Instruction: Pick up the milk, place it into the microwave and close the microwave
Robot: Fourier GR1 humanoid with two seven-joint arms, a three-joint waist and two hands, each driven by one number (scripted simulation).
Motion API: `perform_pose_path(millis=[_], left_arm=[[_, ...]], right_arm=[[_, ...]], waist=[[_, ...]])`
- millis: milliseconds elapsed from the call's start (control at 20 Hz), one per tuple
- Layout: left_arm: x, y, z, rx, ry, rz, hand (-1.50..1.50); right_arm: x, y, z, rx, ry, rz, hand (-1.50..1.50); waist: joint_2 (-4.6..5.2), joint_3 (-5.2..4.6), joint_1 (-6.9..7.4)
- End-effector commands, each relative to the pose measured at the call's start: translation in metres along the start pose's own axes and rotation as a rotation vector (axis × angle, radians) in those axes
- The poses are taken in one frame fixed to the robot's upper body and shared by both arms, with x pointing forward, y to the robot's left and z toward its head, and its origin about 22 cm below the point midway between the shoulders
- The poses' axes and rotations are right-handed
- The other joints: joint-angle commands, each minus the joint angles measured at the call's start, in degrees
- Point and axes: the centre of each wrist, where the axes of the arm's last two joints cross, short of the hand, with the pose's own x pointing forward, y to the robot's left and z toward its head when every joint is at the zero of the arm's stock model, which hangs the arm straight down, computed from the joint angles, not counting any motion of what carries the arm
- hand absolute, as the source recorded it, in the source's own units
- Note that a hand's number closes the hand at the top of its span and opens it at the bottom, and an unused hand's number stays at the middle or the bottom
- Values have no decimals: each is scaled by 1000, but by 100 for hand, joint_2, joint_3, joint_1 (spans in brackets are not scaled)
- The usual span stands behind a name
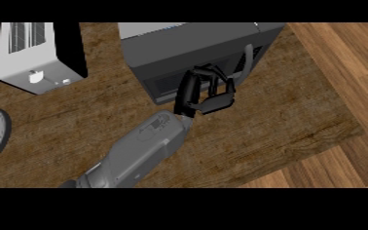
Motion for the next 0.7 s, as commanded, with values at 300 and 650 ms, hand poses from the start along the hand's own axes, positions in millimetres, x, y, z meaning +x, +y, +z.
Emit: perform_pose_path(millis=[300,650], left_arm=[[14,6,-27,46,-72,16,150],[13,4,-27,38,-90,21,150]], right_arm=[[15,-25,-6,-19,-10,34,-150],[21,-36,-12,-19,-22,51,-150]], waist=[[58,8,-34],[94,18,-44]])
